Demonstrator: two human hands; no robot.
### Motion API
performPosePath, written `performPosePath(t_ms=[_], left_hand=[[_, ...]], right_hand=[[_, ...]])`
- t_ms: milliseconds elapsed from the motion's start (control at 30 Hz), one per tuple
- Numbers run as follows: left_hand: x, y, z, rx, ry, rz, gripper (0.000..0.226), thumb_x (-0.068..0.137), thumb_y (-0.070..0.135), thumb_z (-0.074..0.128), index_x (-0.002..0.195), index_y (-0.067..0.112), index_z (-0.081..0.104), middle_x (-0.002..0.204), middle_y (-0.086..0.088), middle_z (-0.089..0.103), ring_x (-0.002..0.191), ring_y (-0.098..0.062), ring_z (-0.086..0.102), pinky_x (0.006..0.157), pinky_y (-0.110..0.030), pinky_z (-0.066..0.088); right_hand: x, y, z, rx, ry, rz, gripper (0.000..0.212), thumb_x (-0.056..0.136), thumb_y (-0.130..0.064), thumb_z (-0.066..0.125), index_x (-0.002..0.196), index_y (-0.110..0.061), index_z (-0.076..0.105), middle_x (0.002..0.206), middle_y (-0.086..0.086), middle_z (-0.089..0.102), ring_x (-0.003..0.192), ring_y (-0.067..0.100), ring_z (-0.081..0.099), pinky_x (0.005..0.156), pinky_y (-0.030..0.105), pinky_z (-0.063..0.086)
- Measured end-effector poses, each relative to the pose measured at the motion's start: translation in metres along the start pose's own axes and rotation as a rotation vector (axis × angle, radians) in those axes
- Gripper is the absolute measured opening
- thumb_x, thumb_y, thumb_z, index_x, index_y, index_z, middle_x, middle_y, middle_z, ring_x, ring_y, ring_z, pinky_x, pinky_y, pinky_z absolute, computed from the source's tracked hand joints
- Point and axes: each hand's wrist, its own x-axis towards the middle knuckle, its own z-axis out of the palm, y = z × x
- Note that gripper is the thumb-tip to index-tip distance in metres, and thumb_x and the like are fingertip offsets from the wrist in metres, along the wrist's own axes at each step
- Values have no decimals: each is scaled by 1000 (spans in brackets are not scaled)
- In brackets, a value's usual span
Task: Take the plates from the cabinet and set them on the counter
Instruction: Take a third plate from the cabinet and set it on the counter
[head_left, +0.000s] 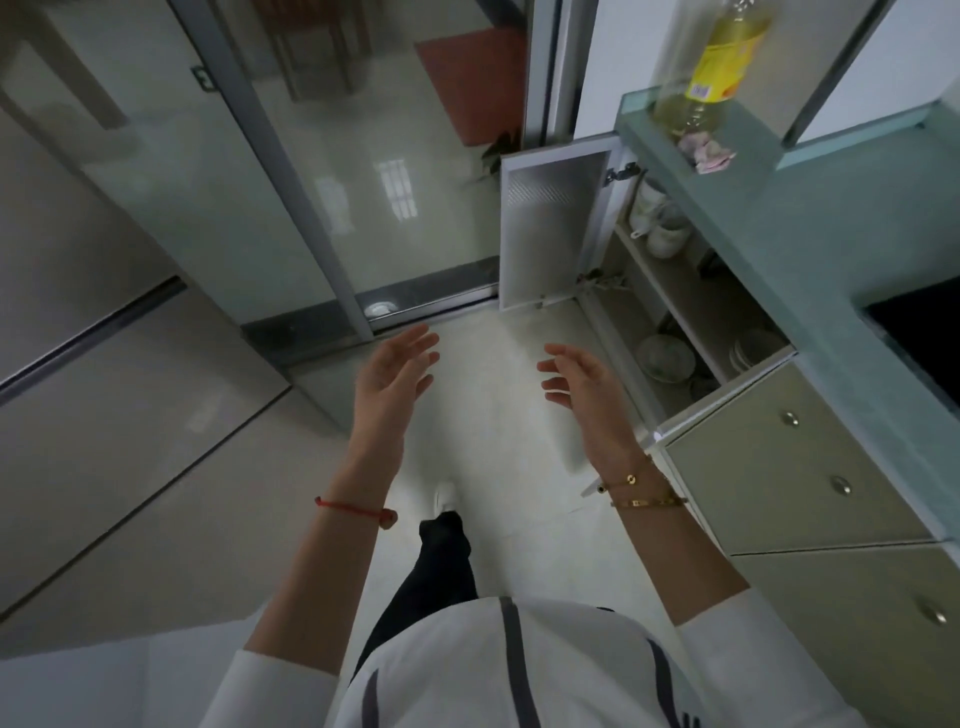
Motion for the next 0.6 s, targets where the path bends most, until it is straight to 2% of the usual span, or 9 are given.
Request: performPosePath(t_ms=[300, 467, 600], left_hand=[[193, 35, 39, 42, -234, -10, 32, 97, 3, 54, 125, 15, 63, 124, -4, 68, 115, -19, 64, 106, -40, 46], [291, 64, 69, 81, -398, 6, 26, 95, 8, 60, 111, 26, 70, 116, 4, 73, 109, -12, 67, 97, -31, 51], [349, 75, 104, 104, -482, -64, 28, 93, 1, 58, 111, 18, 69, 124, -8, 69, 115, -20, 66, 97, -33, 51]], right_hand=[[148, -37, 40, 93, 239, 22, 22, 97, -13, 52, 112, -10, 67, 97, 6, 71, 77, 15, 63, 71, 25, 53], [212, -64, 54, 134, 409, 4, 23, 98, -13, 51, 114, -7, 66, 97, 6, 69, 77, 15, 62, 71, 25, 54], [239, -72, 49, 144, 526, 22, 25, 98, -12, 49, 117, -7, 64, 100, 8, 68, 83, 18, 62, 77, 30, 54]])
